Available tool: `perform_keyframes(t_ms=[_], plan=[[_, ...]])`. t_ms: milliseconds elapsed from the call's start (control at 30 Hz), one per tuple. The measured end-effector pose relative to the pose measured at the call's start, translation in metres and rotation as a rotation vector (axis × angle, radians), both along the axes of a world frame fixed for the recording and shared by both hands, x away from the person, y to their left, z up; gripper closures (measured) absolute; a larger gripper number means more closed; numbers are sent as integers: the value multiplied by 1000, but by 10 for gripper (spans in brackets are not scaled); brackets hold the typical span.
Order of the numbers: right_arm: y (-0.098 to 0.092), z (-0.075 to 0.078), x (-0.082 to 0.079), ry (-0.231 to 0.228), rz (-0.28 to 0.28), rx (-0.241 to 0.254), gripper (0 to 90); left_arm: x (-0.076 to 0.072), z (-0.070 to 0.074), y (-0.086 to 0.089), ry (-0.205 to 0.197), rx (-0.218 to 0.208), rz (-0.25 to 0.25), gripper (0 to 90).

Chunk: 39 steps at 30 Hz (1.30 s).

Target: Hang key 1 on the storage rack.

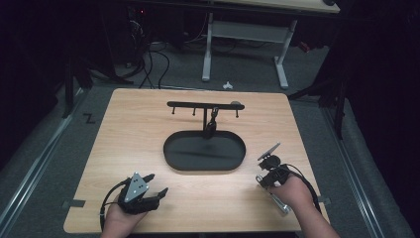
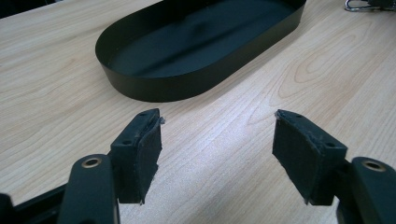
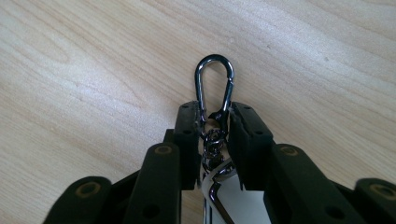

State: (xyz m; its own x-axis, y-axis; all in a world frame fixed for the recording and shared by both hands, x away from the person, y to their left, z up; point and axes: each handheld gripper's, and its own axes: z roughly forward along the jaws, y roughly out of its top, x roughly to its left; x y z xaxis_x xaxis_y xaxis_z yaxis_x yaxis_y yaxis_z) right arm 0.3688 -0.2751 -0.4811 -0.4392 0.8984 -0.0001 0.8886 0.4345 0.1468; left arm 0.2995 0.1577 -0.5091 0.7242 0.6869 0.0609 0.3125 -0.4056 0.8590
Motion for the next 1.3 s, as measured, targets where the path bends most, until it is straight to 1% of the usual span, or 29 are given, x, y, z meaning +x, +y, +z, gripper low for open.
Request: perform_keyframes(t_ms=[33, 167, 300, 367, 400, 567, 733, 833, 900, 967, 1067, 1133, 1200, 1233, 1300], plan=[[0, 0, 1, -5, -8, 7, 721, 0, 0, 0, 0, 0, 0, 333], [1, -1, 5, 2, -23, 20, 721, 0, 0, 0, 3, 0, 0, 333], [4, -3, 7, 16, -18, 4, 781, 0, 0, 1, 3, 1, -1, 333], [5, -2, 7, 8, -4, -4, 861, 1, 0, 1, 3, 1, 1, 333], [6, -2, 6, 0, 6, -6, 863, 1, 0, 1, 3, 0, 1, 333], [9, -2, 4, 0, 39, -19, 869, 1, 0, 0, 2, 1, -1, 333], [8, -1, 3, 5, 60, -11, 870, 1, 0, 1, 3, -1, -1, 333], [7, 1, 3, -2, 52, 0, 869, 1, 0, 1, 4, -3, 0, 333], [5, 2, 3, -8, 57, 6, 869, 0, 0, 1, 5, -2, 0, 333], [3, 4, 2, -5, 61, 19, 869, 0, 0, 1, 5, -1, -1, 333], [2, 7, 0, -1, 61, 23, 869, 0, 0, 0, 4, -1, 1, 333], [2, 12, -1, -3, 64, 20, 869, 0, 0, 0, 4, -2, 0, 333], [0, 17, -2, -9, 66, 28, 869, 0, -1, -1, 5, -3, -3, 333], [0, 19, -2, -8, 56, 37, 869, 0, -1, -1, 6, -4, -6, 332], [-3, 25, -3, -17, 55, 38, 869, 0, -1, -1, 5, -2, -8, 332]])
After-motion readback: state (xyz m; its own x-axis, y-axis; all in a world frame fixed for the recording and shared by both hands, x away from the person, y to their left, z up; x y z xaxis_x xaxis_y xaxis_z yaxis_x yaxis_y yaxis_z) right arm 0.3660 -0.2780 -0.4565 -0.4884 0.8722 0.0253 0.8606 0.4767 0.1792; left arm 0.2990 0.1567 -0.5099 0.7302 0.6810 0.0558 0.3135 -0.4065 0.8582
